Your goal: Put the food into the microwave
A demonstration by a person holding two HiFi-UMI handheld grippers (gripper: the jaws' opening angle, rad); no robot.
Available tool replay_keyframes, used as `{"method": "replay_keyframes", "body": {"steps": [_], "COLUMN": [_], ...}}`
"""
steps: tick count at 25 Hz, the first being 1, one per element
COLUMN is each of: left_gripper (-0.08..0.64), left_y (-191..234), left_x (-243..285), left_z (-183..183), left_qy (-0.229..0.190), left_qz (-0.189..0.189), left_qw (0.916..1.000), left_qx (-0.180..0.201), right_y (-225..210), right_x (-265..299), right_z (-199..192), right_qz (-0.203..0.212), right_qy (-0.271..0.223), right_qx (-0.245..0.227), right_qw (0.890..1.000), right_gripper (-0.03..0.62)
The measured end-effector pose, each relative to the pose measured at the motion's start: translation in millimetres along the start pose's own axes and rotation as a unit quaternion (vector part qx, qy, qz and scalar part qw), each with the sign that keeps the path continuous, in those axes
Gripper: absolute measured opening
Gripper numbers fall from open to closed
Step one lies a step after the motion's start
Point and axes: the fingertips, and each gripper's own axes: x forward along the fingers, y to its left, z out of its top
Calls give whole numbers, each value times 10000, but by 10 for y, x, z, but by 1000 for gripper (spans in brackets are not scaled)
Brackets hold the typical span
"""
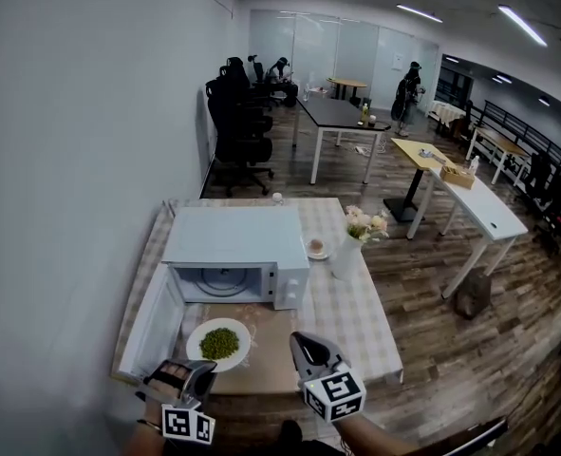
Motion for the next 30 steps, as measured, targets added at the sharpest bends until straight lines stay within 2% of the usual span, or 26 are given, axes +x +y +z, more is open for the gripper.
{"method": "replay_keyframes", "body": {"steps": [4,8,11,18,24,30], "left_gripper": [17,17,18,17,17,17], "left_y": [67,166,226,265,224,197], "left_x": [282,529,735,1094,1435,1771], "left_z": [-66,-112,-121,-141,-301,-582], "left_qy": [156,300,390,732,924,1050], "left_qz": [-117,-27,-45,-217,-299,-491], "left_qw": [9998,9995,9992,9971,9953,9933], "left_qx": [36,-44,45,1,3,3], "right_y": [-222,-424,-592,-939,-1114,-1198], "right_x": [230,340,413,565,752,925], "right_z": [16,64,122,55,-9,-29], "right_qz": [138,270,440,623,763,733], "right_qy": [15,-72,-209,-46,-71,26], "right_qx": [32,-36,-37,102,80,50], "right_qw": [9999,9996,9988,9980,9970,9973], "right_gripper": [9,9,9,9,9,9]}}
